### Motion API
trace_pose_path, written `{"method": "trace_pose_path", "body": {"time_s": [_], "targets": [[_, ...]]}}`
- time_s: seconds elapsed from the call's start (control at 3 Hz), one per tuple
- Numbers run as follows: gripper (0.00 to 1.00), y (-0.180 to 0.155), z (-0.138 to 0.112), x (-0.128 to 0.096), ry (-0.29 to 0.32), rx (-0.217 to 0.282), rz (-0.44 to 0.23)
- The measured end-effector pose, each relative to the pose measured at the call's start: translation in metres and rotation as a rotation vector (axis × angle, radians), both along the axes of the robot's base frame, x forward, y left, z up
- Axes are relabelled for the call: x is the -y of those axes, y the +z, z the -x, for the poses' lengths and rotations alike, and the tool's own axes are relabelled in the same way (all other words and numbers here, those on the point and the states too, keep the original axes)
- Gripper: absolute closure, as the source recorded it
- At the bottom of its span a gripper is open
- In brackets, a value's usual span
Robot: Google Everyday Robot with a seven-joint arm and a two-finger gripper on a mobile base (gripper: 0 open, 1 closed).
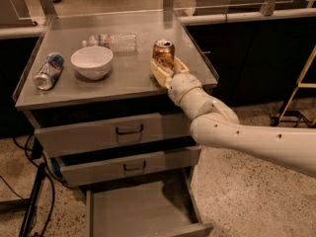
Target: Pick orange can from bottom drawer and place on counter
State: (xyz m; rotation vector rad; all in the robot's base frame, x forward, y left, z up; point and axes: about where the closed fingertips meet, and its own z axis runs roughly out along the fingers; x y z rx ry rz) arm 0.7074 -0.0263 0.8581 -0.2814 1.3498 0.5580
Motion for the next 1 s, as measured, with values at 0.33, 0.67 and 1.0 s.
{"method": "trace_pose_path", "body": {"time_s": [0.33, 0.67, 1.0], "targets": [[0.35, 0.0, 0.0, -0.0001, 0.0, 0.0, 0.0], [0.04, 0.0001, 0.0, -0.0001, 0.0, 0.0, 0.0], [0.0, 0.0001, 0.0, -0.0001, 0.0, 0.0, 0.0]]}}
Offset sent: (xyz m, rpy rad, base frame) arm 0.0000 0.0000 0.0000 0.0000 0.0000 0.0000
